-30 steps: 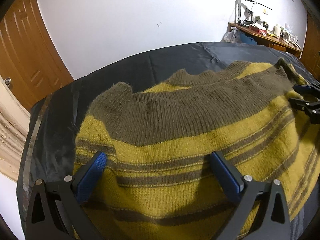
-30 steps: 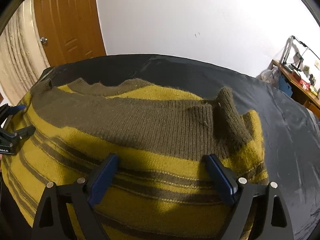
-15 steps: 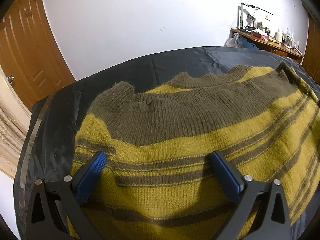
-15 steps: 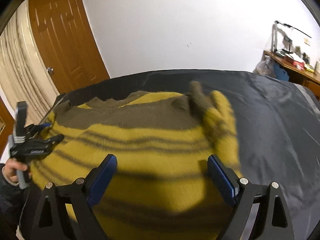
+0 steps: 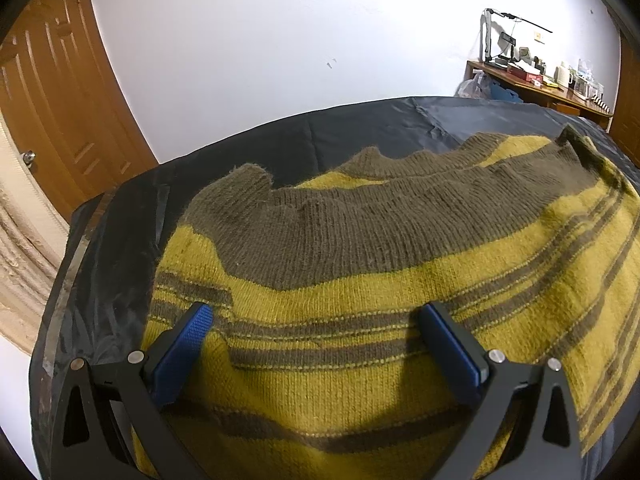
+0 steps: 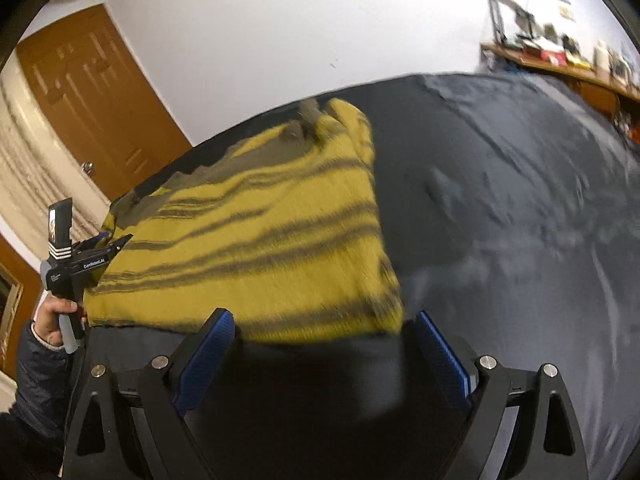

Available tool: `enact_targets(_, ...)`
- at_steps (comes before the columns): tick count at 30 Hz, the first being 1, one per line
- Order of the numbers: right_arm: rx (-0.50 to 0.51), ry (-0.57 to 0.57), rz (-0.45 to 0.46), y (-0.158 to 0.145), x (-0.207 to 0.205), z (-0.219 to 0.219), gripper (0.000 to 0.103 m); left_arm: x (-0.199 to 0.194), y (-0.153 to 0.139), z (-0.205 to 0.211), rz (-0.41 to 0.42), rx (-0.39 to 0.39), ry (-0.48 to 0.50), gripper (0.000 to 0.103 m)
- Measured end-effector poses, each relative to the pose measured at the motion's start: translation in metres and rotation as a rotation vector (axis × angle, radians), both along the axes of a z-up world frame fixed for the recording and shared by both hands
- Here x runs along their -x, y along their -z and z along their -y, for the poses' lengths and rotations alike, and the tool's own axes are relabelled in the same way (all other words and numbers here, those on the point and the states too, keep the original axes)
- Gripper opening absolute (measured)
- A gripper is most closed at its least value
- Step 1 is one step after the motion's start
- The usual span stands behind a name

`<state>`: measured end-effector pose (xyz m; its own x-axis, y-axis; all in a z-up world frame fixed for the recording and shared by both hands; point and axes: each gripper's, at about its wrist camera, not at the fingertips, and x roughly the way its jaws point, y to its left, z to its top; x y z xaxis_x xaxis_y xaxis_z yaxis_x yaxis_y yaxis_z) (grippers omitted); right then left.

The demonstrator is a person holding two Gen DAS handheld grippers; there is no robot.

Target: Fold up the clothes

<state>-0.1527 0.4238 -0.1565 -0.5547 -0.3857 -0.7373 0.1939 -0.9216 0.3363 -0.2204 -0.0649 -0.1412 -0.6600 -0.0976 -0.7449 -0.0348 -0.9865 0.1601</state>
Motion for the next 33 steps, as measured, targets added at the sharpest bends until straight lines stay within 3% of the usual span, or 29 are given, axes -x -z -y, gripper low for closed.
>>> enact_targets(4, 0.046, 0.028, 0.009, 0.002, -0.004, -0.004, 0.094, -0.001, 0.0, 0.0, -0.007, 0.005, -0.004, 0.103)
enact_targets(12, 0.037, 0.021, -0.001, 0.003, 0.002, 0.015, 0.094, -0.002, 0.001, 0.0, -0.015, 0.006, -0.003, 0.103)
enact_targets(17, 0.065, 0.051, -0.008, 0.005, 0.008, 0.02, 0.102, -0.003, 0.0, 0.0, -0.019, 0.009, -0.003, 0.103)
enact_targets(22, 0.069, 0.062, -0.014, 0.007, 0.011, 0.028, 0.102, -0.003, -0.001, 0.001, -0.021, 0.01, -0.002, 0.103)
enact_targets(33, 0.241, 0.071, 0.003, 0.009, 0.014, 0.024, 0.102, -0.005, -0.002, 0.0, -0.024, 0.015, -0.004, 0.103)
